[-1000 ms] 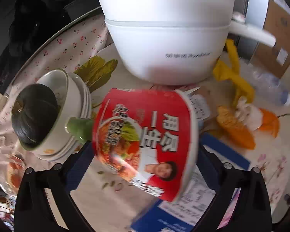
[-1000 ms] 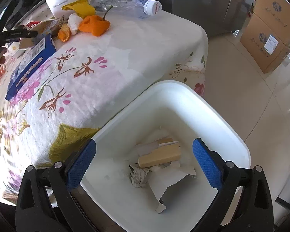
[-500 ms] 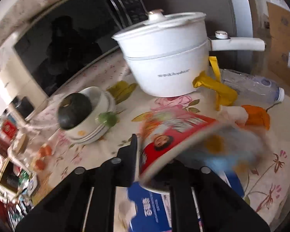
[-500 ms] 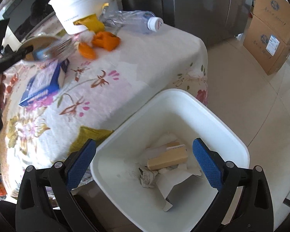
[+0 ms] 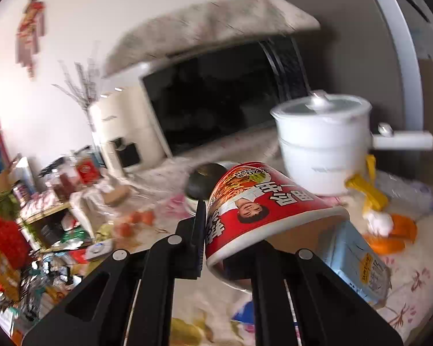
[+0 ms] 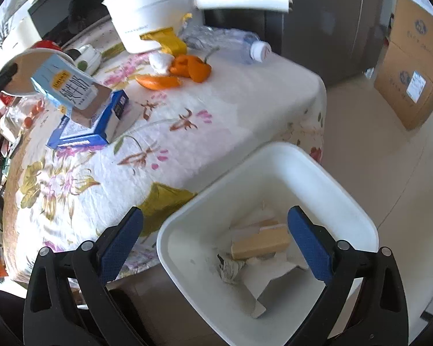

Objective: Collect trash
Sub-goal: 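Grasp the blue-and-white milk carton with the right tool while the left tool lifts the noodle cup, then carry the milk carton over the white bin and open the right tool, then lower the left tool over the bin and release the red noodle cup, then reach the right tool to the blue biscuit box and close on it, then lift the biscuit box with the right tool while the left tool grasps the yellow wrapper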

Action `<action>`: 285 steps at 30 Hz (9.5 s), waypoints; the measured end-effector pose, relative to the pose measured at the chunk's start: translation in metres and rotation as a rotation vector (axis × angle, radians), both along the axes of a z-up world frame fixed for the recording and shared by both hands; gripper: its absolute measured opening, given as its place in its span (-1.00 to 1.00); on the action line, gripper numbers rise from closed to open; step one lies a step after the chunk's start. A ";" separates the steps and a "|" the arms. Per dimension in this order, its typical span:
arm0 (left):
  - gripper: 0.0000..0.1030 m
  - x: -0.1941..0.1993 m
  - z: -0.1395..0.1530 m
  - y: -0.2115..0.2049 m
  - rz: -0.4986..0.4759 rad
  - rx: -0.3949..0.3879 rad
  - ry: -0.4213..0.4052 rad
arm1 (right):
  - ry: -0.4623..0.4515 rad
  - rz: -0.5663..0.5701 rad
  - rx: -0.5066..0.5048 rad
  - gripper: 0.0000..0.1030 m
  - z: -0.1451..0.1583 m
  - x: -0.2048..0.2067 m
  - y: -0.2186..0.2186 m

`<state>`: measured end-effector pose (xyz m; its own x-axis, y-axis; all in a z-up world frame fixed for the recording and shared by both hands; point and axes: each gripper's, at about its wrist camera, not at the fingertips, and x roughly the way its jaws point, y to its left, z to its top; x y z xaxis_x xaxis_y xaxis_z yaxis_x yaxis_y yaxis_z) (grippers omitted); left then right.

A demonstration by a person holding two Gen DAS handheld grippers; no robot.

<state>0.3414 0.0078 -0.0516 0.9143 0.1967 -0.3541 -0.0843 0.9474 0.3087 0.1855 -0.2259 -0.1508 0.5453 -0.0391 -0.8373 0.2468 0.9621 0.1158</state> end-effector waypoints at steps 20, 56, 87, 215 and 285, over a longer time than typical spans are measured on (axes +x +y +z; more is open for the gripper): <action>-0.82 -0.054 0.050 0.163 0.221 -0.557 -0.073 | -0.266 0.475 -0.241 0.86 0.062 0.069 0.122; -0.82 -0.055 0.054 0.204 0.166 -0.772 -0.039 | 0.104 0.917 -0.421 0.08 -0.001 0.198 0.252; -0.82 -0.054 0.053 0.149 0.040 -0.781 0.001 | -0.249 0.348 -0.341 0.05 0.088 0.118 0.128; 0.63 -0.023 -0.001 0.168 -0.016 -0.868 0.454 | 0.007 0.921 -0.349 0.86 0.015 0.174 0.219; 0.41 0.109 -0.088 -0.081 -0.187 -0.840 0.699 | -0.429 -0.092 0.076 0.74 0.087 0.063 -0.086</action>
